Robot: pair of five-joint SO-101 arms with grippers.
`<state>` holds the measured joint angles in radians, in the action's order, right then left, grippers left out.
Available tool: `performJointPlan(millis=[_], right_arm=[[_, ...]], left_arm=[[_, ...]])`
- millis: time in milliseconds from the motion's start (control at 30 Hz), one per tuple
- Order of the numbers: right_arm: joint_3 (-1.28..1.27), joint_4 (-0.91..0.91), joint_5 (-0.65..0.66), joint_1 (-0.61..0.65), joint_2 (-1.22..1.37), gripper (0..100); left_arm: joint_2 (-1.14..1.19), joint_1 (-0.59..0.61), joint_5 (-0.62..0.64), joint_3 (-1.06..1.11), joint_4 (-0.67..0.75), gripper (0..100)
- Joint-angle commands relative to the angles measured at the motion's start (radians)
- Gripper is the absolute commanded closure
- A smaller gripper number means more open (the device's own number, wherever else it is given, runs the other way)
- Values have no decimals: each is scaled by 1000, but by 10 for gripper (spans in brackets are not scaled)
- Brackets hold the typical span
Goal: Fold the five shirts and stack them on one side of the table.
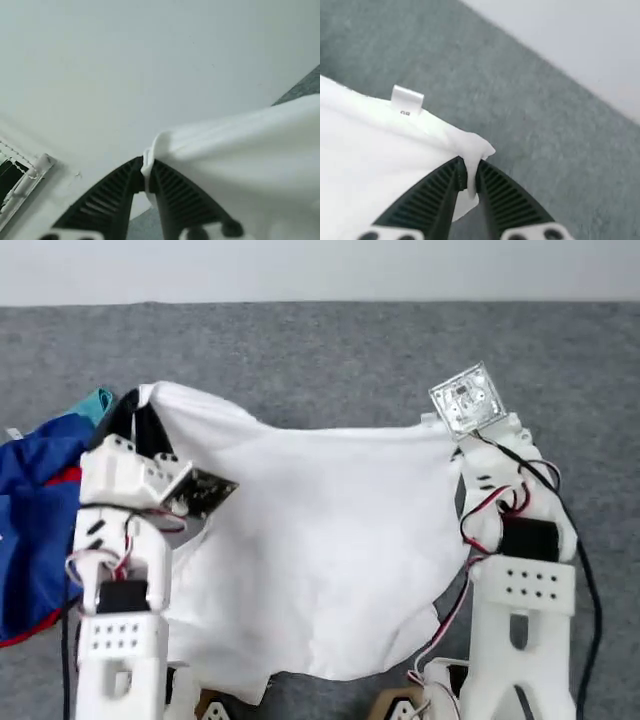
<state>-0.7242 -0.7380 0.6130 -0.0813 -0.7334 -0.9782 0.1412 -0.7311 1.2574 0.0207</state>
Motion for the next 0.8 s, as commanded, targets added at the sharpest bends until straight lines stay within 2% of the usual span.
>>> performJointPlan(millis=[0, 133, 233, 633, 767], right_arm=[[9, 133, 8, -8, 68, 988], [20, 297, 11, 2, 183, 988], [95, 349, 12, 25, 282, 988], [724, 352, 14, 41, 809, 988], [824, 351, 84, 53, 943, 988]], left_arm=[[221, -5, -14, -128, 137, 995], [499, 0, -14, -335, 201, 995], [680, 3, -15, -499, 201, 995], [1169, 25, -18, -1027, 193, 995], [1269, 28, -18, -1104, 193, 995]])
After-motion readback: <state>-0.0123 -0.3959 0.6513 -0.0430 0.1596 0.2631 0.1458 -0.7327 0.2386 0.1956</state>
